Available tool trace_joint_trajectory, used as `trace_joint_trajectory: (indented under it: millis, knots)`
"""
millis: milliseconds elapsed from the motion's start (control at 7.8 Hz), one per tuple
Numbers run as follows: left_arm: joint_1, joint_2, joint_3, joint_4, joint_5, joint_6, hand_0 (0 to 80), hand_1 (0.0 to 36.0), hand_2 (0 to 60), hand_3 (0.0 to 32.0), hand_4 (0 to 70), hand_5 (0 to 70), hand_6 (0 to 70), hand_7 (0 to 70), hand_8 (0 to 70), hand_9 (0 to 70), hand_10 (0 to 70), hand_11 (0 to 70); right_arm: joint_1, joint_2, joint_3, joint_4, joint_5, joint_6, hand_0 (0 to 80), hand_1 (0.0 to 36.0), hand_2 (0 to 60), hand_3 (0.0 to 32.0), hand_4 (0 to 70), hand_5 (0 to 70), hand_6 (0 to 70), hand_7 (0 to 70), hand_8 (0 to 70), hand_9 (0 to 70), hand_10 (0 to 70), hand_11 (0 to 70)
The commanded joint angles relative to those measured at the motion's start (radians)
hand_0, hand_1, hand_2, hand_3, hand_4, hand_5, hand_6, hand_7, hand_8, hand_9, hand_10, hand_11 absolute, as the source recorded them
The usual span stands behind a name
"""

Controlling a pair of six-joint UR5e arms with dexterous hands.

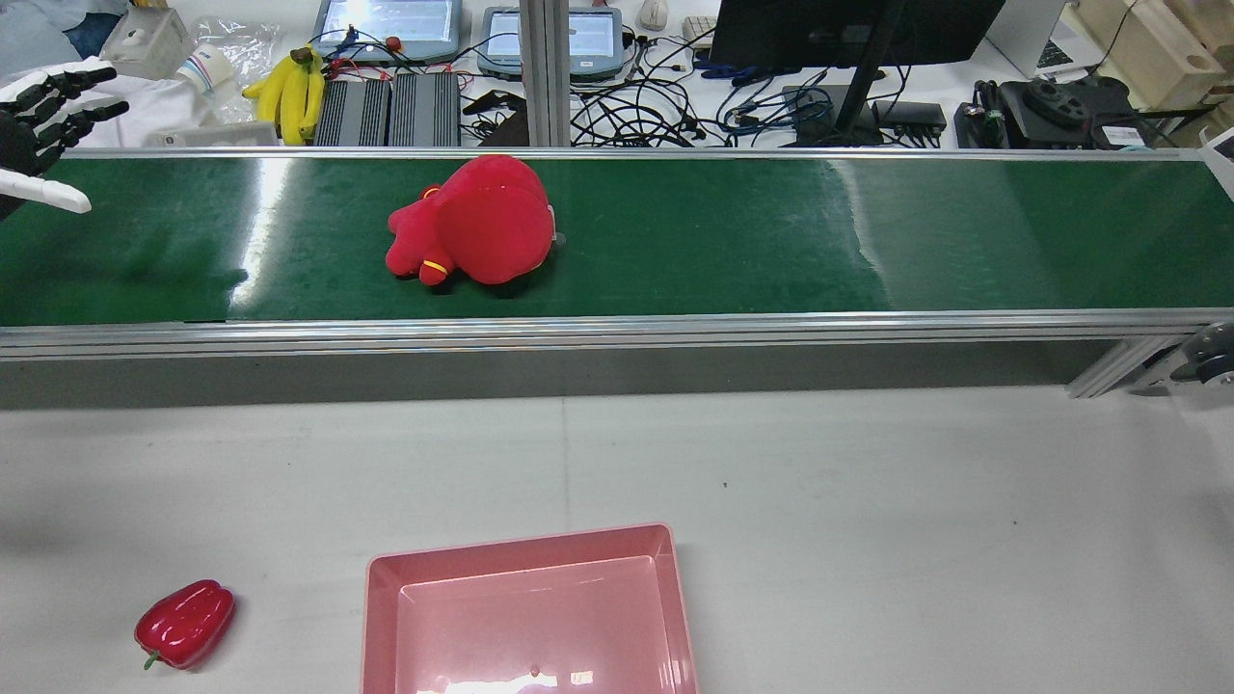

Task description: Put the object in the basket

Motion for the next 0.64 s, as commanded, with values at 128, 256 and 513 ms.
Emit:
trace_joint_trajectory:
  millis: [128,256,513]
  knots:
    - [0.0,0.0,-0.009,0.006,0.0,-0.001,61.4,16.2,0.0,0.0,8.6,20.5,2.5,3.3,9.3,14.9,0.0,0.0,0.0,0.0,-0.001,0.0,0.0,0.0,0.0,0.0,0.0,0.0,0.0,0.0,0.0,0.0,0.0,0.0,0.0,0.0]
    - [0.0,0.001,-0.012,0.009,0.0,0.002,61.4,16.9,0.0,0.0,8.4,20.3,2.5,3.3,9.4,15.0,0.0,0.0,0.0,0.0,-0.001,0.0,0.0,0.0,0.0,0.0,0.0,0.0,0.0,0.0,0.0,0.0,0.0,0.0,0.0,0.0]
    - [0.002,0.003,-0.02,0.014,0.0,0.005,61.1,16.5,0.0,0.0,8.3,20.2,2.5,3.5,9.8,15.6,0.0,0.0,0.0,0.0,-0.001,0.0,0.0,0.0,0.0,0.0,0.0,0.0,0.0,0.0,0.0,0.0,0.0,0.0,0.0,0.0]
